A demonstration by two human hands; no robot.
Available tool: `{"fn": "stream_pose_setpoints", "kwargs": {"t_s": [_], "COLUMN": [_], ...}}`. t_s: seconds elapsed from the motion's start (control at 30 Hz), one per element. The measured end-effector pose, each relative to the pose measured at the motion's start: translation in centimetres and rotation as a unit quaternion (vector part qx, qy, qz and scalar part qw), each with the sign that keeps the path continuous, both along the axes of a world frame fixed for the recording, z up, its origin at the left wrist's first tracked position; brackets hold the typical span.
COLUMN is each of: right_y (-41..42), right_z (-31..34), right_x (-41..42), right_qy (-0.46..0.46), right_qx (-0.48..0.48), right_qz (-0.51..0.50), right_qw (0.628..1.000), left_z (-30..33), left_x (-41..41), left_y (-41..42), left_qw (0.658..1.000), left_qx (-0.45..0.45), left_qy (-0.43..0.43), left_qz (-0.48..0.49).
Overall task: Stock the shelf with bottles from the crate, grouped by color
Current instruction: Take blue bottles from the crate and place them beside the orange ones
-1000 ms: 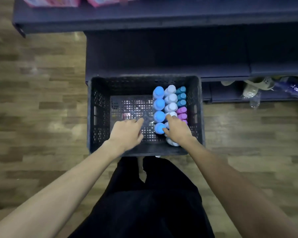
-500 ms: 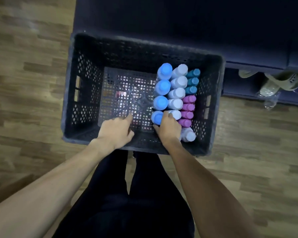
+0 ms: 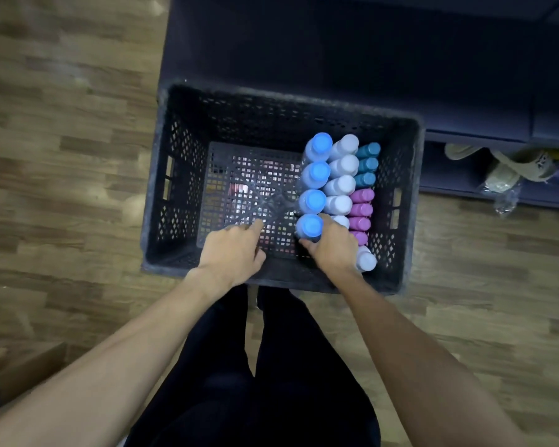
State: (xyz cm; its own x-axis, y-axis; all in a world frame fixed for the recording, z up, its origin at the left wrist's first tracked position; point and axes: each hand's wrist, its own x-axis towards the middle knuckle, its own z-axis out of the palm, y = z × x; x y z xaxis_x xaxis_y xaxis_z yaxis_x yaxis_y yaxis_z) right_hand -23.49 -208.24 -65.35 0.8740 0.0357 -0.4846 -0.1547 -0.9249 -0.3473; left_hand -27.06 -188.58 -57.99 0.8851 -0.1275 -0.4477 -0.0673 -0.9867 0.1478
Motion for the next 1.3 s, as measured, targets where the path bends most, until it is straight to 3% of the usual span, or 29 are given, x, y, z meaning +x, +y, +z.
{"fn": "stream_pose_setpoints", "kwargs": {"t_s": [0.13,0.4,0.8,1.13,1.3], "right_y": [-0.5,-0.9,0.2,0.3,0.7], "right_z": [3.3,13.4,29.7,43.2,50.9], "right_x": [-0.4,2.3,7.4,11.6,13.5], "right_qy": [-0.044,-0.146,-0.344,-0.475,-0.531], "right_qx": [0.081,0.219,0.198,0.166,0.170], "right_qz": [-0.026,0.023,0.117,0.138,0.111], "right_qw": [0.995,0.964,0.910,0.853,0.823], "left_z": [2.4,9.2,21.8,34.7,42.6], "left_x": [0.4,4.0,11.0,15.7,17.7], "left_y": [0.8,0.6,-0.7,-0.6,-0.1], "left_qw": [1.000,0.995,0.957,0.893,0.842], "left_qx": [-0.001,-0.001,0.007,0.007,0.031], "left_qy": [-0.022,-0.101,-0.283,-0.439,-0.531], "left_qz": [0.002,-0.025,-0.064,-0.097,-0.091]}}
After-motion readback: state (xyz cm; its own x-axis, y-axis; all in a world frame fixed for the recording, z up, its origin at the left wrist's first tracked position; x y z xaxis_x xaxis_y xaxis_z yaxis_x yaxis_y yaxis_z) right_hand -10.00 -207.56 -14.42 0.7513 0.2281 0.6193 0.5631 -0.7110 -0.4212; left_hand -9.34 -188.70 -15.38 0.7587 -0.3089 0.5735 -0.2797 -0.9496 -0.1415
